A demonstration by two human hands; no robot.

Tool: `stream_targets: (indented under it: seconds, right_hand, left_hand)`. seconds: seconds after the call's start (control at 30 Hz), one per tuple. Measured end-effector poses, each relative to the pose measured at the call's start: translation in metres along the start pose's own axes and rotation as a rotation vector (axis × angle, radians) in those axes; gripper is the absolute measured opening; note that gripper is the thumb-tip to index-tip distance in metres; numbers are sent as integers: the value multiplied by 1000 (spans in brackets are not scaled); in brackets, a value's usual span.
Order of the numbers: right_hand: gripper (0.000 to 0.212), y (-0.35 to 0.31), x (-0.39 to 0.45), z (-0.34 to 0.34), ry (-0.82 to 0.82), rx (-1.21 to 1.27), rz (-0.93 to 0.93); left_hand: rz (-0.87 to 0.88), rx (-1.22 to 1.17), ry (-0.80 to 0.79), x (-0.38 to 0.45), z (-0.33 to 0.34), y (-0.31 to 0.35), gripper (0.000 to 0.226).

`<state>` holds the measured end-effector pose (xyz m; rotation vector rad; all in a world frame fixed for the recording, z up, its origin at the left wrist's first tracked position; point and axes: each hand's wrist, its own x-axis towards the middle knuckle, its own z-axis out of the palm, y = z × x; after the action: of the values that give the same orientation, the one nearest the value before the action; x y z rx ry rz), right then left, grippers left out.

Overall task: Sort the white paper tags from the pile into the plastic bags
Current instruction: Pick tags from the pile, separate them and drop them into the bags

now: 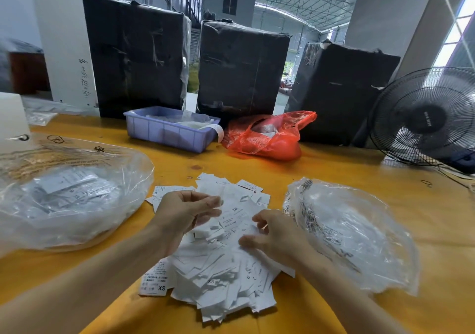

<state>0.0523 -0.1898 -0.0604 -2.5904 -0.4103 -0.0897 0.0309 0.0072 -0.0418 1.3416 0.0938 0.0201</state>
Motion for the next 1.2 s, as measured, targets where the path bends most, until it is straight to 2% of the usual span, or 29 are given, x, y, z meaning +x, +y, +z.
stream_targets:
  seconds: [0.07,0.27,0.33,0.43,0.67,0.77,0.9,1.03,1.2]
  right_hand:
    - [74,-3,0,3,3,-3,33]
    - [67,-5,-2,5,48,237,136]
    - [56,-5,-3,5,58,266,138]
    - [28,-4,-4,5,69,306,112]
    - [20,-1,-3,2,216,367,90]
    - [15,0,-3,2,241,404,63]
    - [11,-7,-4,-4,279,533,-8]
    - [18,-21,-6,-24,375,669,-134]
    - [22,-32,-11,-34,349,658,-233]
  left_hand:
    - [-9,10,-5,0,0,-1,36]
    - [-9,15,-45,-4,1,-1,41]
    - [-5,26,-48,-4,1,-1,34]
    - [-13,8,-45,-4,1,-3,26]
    - [-13,103,-44,-4,1,-5,37]
    - [-16,105,-46,-4,2,-5,38]
    - [-18,114,-45,-3,1,-5,26]
    - [-29,159,-86,-5,2,-4,17]
    - [-43,208,-163,-9,8,-3,18]
